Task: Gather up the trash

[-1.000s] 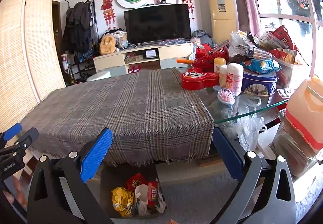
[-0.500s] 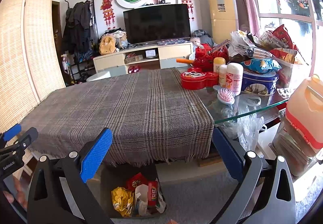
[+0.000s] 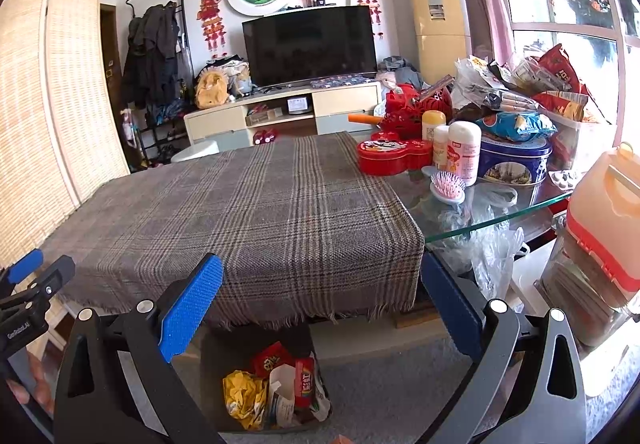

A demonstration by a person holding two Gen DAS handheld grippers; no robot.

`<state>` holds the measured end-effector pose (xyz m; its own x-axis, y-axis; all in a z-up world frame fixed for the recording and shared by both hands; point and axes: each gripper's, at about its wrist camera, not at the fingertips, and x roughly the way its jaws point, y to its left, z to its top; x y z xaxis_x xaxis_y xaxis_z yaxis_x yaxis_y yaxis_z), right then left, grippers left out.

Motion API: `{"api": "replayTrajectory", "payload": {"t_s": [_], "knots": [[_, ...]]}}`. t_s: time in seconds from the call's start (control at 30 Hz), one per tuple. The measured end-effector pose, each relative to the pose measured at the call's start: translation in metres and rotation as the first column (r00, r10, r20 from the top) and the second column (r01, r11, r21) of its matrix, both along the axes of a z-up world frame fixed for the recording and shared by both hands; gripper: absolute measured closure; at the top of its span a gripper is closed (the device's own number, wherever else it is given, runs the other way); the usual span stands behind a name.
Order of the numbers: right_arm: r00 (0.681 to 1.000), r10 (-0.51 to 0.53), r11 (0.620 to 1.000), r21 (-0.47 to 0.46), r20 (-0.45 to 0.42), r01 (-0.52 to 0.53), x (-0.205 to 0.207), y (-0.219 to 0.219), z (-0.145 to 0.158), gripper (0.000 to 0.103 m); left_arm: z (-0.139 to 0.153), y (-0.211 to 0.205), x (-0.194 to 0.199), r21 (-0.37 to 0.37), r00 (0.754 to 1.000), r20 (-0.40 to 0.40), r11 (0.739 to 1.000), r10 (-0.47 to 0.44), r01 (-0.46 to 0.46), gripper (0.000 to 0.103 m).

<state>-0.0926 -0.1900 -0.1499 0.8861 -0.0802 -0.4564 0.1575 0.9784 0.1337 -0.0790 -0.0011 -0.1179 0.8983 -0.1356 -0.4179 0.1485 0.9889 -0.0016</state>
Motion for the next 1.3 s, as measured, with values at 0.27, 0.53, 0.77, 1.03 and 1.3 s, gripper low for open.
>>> {"api": "replayTrajectory", "payload": {"t_s": [0.27, 0.53, 0.77, 1.03, 1.3], "knots": [[1.000, 0.000, 1.000, -0.003, 0.000, 0.000, 0.000, 0.001, 0.000, 0.003, 0.000, -0.002, -0.001, 0.006, 1.000, 0.008, 1.000, 0.000, 0.000, 0.008], [1.000, -0.001, 1.000, -0.006, 0.001, 0.001, 0.000, 0.002, 0.001, 0.003, 0.002, -0.012, -0.004, 0.069, 0.998, 0.049, 0.997, 0.025, -0.028, 0.008], [1.000, -0.003, 1.000, -0.003, -0.002, 0.003, 0.000, 0.001, 0.001, 0.003, 0.001, -0.006, 0.002, 0.015, 0.999, 0.014, 0.999, 0.045, -0.046, 0.008], [1.000, -0.002, 1.000, -0.002, -0.008, 0.002, 0.000, 0.001, 0.001, 0.003, 0.001, -0.005, -0.001, 0.022, 0.999, 0.030, 0.999, 0.043, -0.044, 0.008], [1.000, -0.004, 1.000, 0.000, -0.013, 0.004, 0.001, 0.000, -0.001, 0.003, -0.004, -0.005, 0.007, 0.031, 0.998, -0.026, 0.998, 0.048, -0.047, 0.008]]}}
